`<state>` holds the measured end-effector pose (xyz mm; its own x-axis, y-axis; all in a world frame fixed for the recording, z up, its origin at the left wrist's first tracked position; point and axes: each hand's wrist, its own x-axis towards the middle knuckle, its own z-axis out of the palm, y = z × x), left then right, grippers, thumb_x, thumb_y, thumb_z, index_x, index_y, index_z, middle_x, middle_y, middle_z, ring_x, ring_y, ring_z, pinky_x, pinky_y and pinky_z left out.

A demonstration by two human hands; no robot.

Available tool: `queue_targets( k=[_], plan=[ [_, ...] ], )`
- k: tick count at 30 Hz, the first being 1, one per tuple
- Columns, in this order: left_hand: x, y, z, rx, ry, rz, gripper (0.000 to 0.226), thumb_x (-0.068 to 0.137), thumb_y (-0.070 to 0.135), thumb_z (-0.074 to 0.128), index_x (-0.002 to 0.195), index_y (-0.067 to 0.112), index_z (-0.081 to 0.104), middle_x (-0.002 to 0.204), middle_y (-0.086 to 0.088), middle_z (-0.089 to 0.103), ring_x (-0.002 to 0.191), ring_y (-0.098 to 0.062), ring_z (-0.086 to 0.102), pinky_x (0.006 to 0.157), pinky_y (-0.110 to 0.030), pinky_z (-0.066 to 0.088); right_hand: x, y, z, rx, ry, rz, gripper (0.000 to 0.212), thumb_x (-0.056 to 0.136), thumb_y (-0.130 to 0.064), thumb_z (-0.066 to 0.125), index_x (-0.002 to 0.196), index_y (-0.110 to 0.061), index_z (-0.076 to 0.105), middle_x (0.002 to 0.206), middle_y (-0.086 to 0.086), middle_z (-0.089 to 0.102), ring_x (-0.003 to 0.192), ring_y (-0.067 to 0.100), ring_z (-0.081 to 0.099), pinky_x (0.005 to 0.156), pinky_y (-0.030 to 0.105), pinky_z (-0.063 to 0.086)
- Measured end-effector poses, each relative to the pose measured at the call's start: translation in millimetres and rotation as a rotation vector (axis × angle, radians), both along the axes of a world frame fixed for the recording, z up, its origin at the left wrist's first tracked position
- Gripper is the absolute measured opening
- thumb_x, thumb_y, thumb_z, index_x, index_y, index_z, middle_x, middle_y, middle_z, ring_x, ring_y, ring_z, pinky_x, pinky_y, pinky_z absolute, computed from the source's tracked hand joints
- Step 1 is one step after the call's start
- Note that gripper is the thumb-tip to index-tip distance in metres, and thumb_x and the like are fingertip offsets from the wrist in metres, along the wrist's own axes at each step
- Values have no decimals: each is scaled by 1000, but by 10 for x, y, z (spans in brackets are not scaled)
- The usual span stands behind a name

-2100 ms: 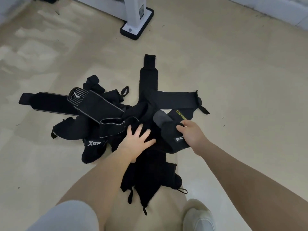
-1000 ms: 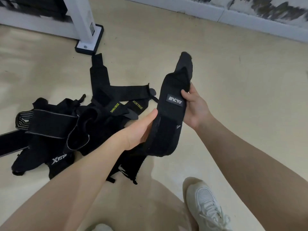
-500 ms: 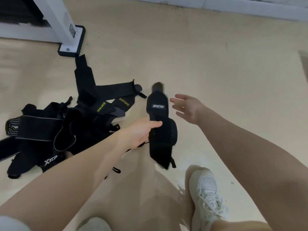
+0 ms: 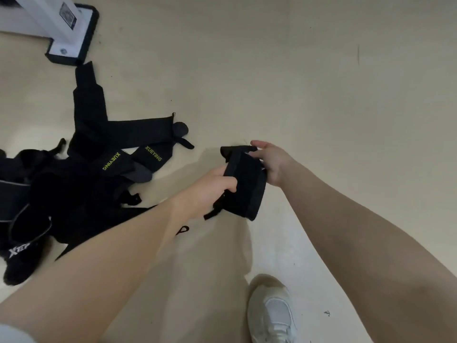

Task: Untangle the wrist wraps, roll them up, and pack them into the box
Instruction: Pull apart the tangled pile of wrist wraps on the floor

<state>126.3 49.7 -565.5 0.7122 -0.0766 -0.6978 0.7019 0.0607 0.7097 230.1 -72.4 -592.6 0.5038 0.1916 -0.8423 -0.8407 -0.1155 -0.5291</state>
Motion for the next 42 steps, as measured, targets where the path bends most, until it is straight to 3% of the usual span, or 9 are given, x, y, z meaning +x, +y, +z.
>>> queue_targets(
  k=[6,13,16,19,24,29,32,36,42],
  plan=[
    [415,-13,-303,-1,17,113,37,89,1,46,118,21,58,118,-2,65,112,-21,59,101,-38,45,640,141,3,41,-490,-17,37,87,12,46,112,-14,57,103,4,62,85,16,61,72,26,56],
    [575,31,-424,299,-126,-425,36,95,16,50,130,25,53,123,7,62,114,-12,57,100,-33,45,1023,21,-188,-74,-197,-145,14,88,-4,54,100,-6,61,94,8,63,76,19,61,68,29,53],
    [503,64,-417,37,111,-135,25,96,17,49,117,23,61,116,4,67,107,-14,62,97,-33,47,1020,-34,-237,94,6,-132,22,91,-9,57,110,-1,62,103,13,66,86,25,65,75,35,55],
    [467,121,-375,-289,361,70,27,88,33,54,108,19,65,106,1,72,97,-16,68,83,-29,52,1067,-8,-266,210,-119,-230,29,91,5,49,110,-16,56,107,9,64,87,25,65,75,39,57],
    [384,204,-462,-434,420,92,48,71,44,68,113,20,63,111,-3,71,102,-24,67,86,-38,52,1174,228,-228,238,-308,-287,38,91,15,36,107,-16,51,113,6,61,93,25,62,84,44,54],
    [303,151,-692,-464,472,256,47,89,44,53,128,19,54,128,-8,61,115,-29,59,97,-46,45,1089,220,-428,-163,-302,115,69,95,-4,47,151,-23,12,155,0,20,133,19,35,102,30,34],
    [266,90,-839,-154,506,313,50,94,37,52,139,17,44,134,-4,53,121,-28,51,105,-43,39,838,44,-611,-509,-315,193,51,95,-14,44,145,-13,31,140,8,43,123,27,46,92,30,38],
    [214,61,-896,103,415,146,28,97,17,50,125,13,50,117,-7,61,107,-25,59,94,-43,50,149,-232,-805,-253,-134,174,17,97,-9,42,105,-7,57,88,9,62,69,20,58,67,25,51],
    [332,13,-791,-185,450,576,28,101,9,40,125,2,53,123,-16,59,110,-31,58,87,-39,48,-383,-294,-709,121,24,-34,42,101,-40,32,110,-11,60,100,4,68,96,20,63,87,31,50]
  ],
)
